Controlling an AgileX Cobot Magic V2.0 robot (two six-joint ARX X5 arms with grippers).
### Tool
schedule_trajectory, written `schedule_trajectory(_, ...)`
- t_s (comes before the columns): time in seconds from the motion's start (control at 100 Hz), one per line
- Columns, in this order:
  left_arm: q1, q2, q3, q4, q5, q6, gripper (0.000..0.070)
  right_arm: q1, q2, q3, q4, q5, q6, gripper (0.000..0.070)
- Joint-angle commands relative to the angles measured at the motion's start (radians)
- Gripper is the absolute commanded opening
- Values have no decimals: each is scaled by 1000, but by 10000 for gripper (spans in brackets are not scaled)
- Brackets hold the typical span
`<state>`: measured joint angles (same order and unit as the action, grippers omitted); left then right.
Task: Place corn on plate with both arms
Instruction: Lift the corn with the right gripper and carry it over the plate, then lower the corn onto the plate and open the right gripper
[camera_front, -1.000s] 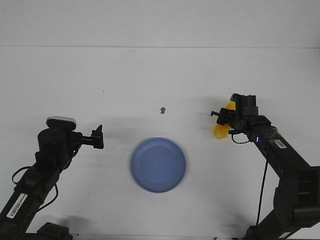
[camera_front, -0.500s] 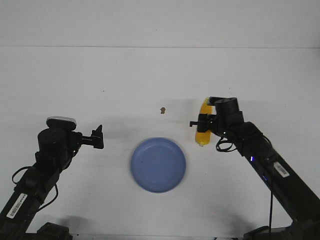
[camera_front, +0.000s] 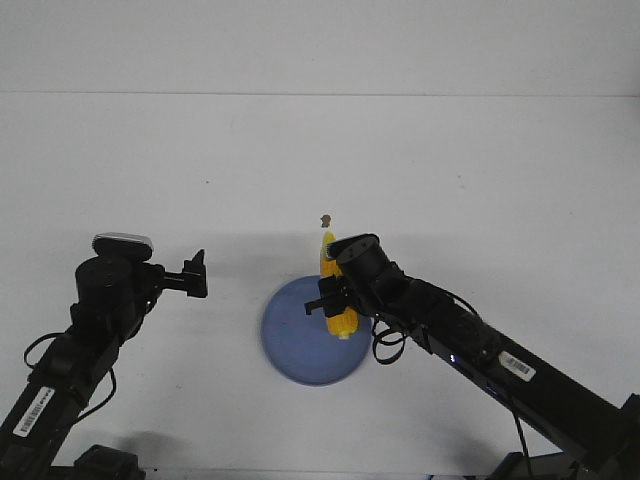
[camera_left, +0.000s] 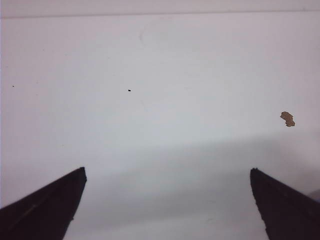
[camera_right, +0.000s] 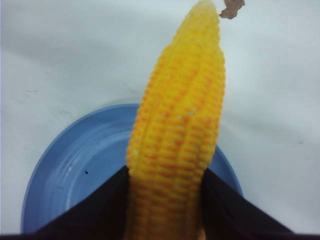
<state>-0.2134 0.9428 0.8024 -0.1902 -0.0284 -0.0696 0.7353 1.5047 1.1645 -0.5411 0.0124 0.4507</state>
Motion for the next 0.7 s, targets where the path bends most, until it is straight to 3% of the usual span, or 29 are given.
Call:
schedule_trajectory(0.0, -2, 8, 8, 6, -2, -3, 700, 16, 23, 12, 8, 11, 17, 218)
schedule_trajectory(0.31, -2, 8, 8, 5, -2, -13, 700, 29, 38, 11, -3, 14, 17, 225)
schedule_trajectory(0.43, -2, 8, 8, 5, -2, -13, 700, 35, 56, 11, -17, 13, 16, 341)
schedule_trajectory(0.55, -2, 8, 8, 5, -2, -14, 700, 46, 64, 11, -21, 17, 16, 509)
schedule_trajectory(0.69, -2, 8, 8, 5, -2, -14, 700, 49, 63, 11, -18, 28, 12, 569)
